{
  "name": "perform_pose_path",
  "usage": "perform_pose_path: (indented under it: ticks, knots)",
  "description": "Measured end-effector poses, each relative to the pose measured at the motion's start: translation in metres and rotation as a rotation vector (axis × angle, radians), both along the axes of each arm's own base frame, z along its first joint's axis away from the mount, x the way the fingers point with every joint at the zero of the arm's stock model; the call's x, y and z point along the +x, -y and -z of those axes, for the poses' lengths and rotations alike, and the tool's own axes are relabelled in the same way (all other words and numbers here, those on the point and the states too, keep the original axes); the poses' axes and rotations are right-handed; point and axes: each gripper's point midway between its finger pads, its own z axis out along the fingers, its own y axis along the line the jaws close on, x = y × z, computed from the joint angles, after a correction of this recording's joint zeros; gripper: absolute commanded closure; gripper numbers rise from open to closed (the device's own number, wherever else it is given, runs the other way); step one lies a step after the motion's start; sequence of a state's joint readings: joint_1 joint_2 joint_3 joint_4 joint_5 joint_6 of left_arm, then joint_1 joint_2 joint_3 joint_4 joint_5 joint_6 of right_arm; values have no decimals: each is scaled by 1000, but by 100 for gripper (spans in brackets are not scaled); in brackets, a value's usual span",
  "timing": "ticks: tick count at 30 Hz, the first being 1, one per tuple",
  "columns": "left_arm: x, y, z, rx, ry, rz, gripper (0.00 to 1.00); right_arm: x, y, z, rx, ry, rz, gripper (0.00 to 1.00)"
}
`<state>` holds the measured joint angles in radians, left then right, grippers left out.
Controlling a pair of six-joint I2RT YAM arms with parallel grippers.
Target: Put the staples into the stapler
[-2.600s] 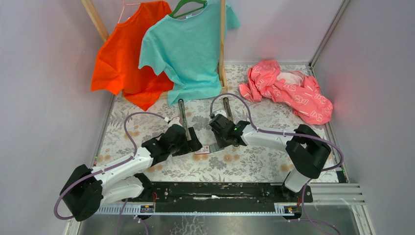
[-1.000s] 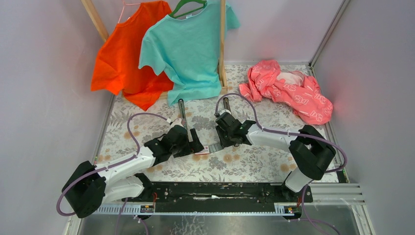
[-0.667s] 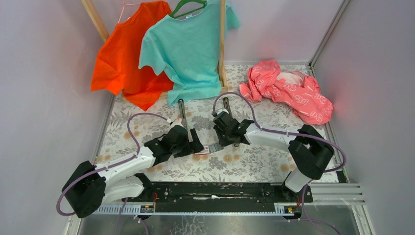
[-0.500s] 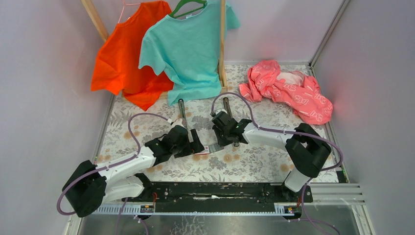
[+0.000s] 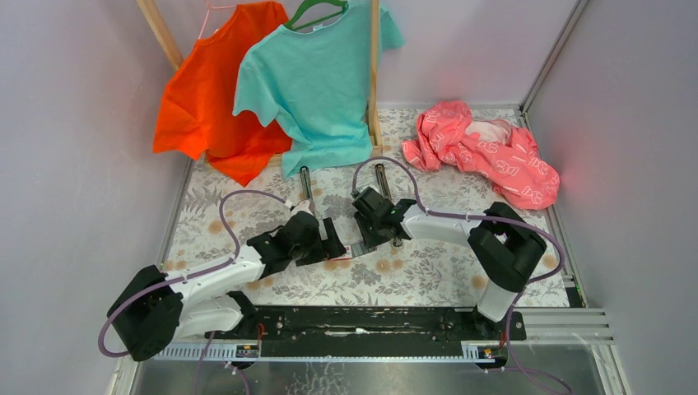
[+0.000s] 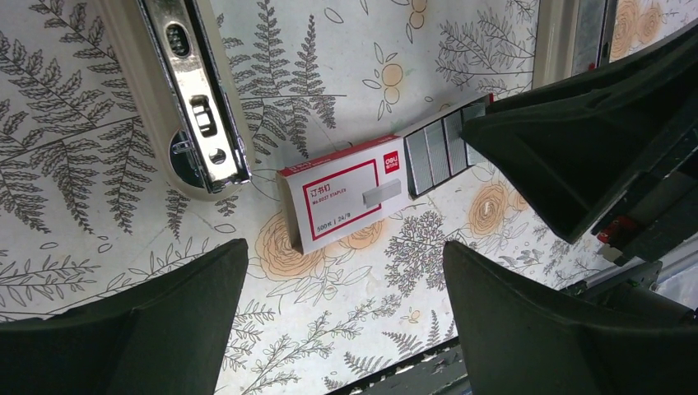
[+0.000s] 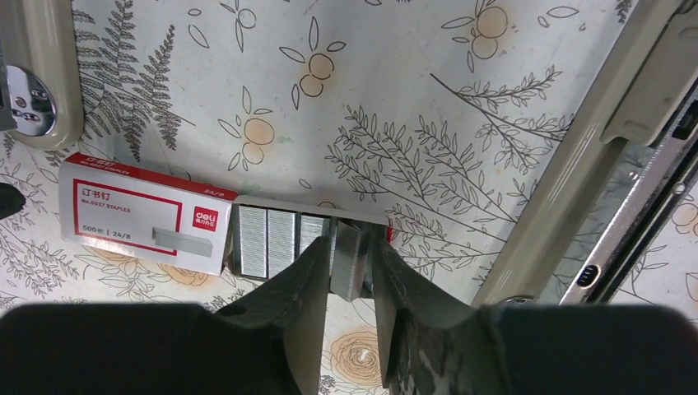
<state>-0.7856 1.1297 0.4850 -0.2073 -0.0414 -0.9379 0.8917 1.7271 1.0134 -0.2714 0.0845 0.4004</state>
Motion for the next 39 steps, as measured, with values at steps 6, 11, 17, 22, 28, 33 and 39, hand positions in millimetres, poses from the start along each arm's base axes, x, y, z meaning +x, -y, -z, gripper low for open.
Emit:
perform_pose_path:
  ticks: [6,11,17,22,28,33,39]
  knots:
    - [-1,3,2,-4,-4,2,6,-3,-3,2,10,-18,-10,68]
    - [-2,5,4,-2,-11,8,6,-3,-3,2,12,-21,-10,75]
    - [-3,7,4,-7,-7,12,6,-3,-3,1,13,-21,-9,77]
    - [-3,8,4,-9,-5,15,6,-3,-3,1,11,-19,-8,79]
    - [-4,7,3,-10,-3,15,6,-3,-2,-4,16,-14,-7,80]
    - [-2,6,1,-11,7,5,6,-2,-3,-8,27,-4,-7,80]
    - [2,3,-13,-39,53,-23,5,-2,-2,-22,53,25,-9,79]
